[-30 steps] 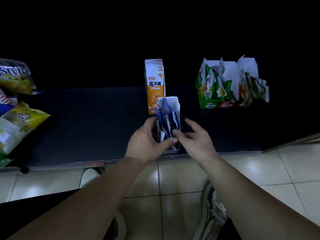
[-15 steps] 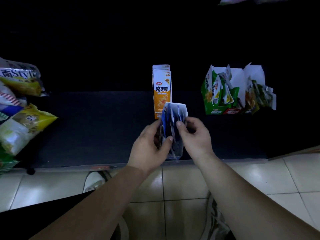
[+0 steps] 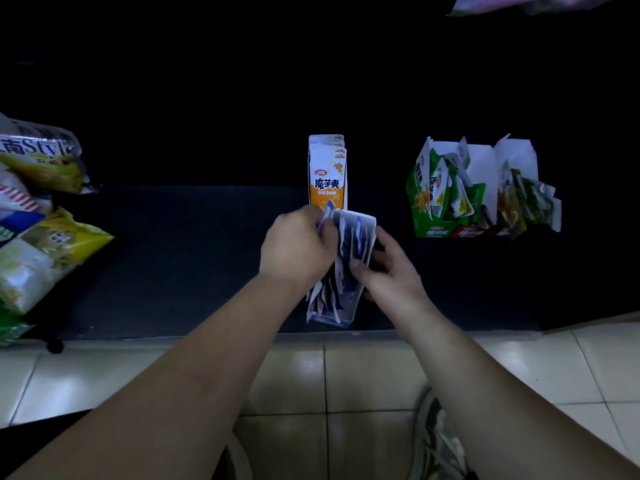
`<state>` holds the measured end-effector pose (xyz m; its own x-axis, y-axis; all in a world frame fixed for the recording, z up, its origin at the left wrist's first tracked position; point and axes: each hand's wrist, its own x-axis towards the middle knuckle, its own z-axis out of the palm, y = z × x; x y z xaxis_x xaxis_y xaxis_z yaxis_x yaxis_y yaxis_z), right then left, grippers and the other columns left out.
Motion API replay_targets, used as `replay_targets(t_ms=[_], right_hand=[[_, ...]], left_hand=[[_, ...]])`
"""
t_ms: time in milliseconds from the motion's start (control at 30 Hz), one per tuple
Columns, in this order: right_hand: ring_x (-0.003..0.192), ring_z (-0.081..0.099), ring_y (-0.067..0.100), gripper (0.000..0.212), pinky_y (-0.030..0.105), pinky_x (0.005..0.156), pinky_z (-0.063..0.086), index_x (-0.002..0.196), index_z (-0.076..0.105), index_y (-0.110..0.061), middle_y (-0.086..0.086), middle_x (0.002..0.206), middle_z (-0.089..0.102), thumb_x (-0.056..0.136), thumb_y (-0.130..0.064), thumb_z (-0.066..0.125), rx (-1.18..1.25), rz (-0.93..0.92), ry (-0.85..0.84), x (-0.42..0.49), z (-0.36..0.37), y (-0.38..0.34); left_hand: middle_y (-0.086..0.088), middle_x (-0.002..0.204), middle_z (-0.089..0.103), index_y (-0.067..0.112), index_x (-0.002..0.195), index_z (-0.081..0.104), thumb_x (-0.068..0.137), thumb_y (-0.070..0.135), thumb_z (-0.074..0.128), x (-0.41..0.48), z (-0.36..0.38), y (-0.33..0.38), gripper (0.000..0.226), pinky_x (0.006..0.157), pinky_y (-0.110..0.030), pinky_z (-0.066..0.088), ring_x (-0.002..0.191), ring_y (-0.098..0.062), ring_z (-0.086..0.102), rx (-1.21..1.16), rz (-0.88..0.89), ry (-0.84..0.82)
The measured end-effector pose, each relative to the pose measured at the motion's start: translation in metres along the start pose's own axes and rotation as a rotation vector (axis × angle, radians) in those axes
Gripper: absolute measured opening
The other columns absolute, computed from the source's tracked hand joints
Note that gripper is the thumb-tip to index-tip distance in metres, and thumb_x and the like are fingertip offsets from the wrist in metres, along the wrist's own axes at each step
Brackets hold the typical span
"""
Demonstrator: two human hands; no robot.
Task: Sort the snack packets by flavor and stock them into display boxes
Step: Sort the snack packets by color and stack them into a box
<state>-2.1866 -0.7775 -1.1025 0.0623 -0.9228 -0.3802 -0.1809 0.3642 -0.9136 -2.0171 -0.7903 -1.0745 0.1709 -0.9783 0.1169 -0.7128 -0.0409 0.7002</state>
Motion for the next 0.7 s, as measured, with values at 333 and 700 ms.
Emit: replay_targets(t_ms=[333,700], right_hand=[[0.096,0.057,-0.026,0.1,0.005,0.078,0.043,0.136,0.039,-0.058,-0.032,0.11,0.063,0.064,-0.022,0.098,-0.256,-0.13,-0.075,-0.012,0.005,-0.01],[0.096,0.066,-0.004,0.049,0.016,0.073,0.049,0.122,0.049,-0.042,-0.022,0.101,0.068,0.084,-0.045,0.08,-0.258,-0.131,0.175,-0.002,0.018,-0.009]], left_hand=[[0.009,0.091,0.071,0.036,0.105,0.067,0.096,0.047,0.066,-0.04,-0.012,-0.023,0.015,0.077,-0.031,0.058,0.083,-0.004,0.068,-0.367,-0.089,0.01],[0.019,0.107,0.076,0.046,0.142,0.051,0.082,0.02,0.084,-0.074,0.009,-0.061,0.074,0.096,-0.033,0.058,0.099,0.006,0.07,-0.245,-0.042,-0.334]])
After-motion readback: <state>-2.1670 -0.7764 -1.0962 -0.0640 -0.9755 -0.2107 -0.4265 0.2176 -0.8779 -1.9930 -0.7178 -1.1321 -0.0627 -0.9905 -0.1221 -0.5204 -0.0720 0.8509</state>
